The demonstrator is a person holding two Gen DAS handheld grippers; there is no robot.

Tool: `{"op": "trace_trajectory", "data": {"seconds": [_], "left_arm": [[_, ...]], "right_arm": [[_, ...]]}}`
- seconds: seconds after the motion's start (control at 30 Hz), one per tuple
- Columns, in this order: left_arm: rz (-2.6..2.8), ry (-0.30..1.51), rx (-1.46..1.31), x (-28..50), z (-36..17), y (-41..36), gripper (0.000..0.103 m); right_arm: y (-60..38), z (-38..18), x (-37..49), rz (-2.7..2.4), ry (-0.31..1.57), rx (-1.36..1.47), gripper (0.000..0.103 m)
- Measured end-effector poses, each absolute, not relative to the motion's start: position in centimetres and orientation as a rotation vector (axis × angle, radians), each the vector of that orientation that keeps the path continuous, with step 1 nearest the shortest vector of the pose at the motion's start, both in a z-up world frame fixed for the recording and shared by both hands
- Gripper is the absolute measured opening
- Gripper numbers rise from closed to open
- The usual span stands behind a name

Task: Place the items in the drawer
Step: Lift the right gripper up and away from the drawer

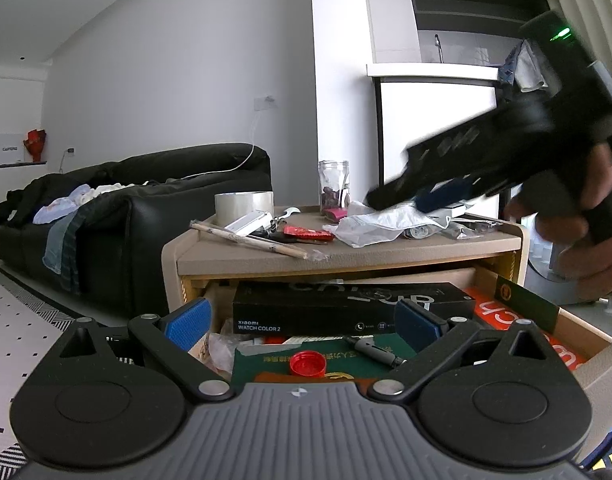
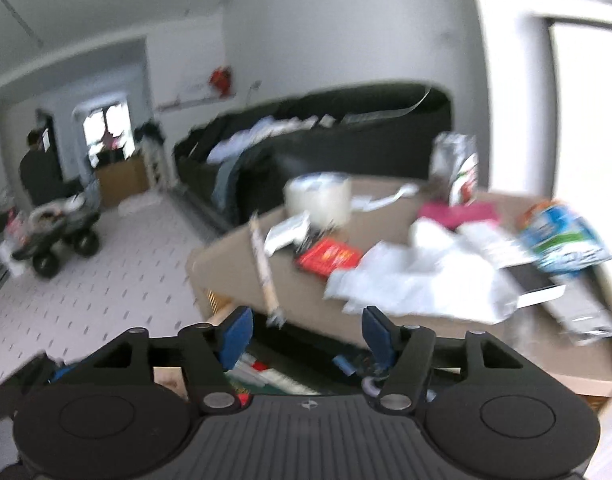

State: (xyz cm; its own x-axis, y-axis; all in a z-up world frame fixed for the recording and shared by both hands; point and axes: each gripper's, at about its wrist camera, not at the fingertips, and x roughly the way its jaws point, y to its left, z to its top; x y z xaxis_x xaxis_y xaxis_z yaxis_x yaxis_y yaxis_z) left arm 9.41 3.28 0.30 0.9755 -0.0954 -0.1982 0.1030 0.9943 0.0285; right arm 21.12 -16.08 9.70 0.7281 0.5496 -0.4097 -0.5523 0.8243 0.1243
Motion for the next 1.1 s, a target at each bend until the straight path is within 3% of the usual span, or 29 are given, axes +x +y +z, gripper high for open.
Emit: {"op": "trace_trajectory", "data": {"seconds": [1.1], "left_arm": [[-0.073,0.163,0.032,9.2,0.2,3.3,0.101]], "right_arm": [[-18.6,6.2,8.1,0.182,0.139,0.060,0.081]]}}
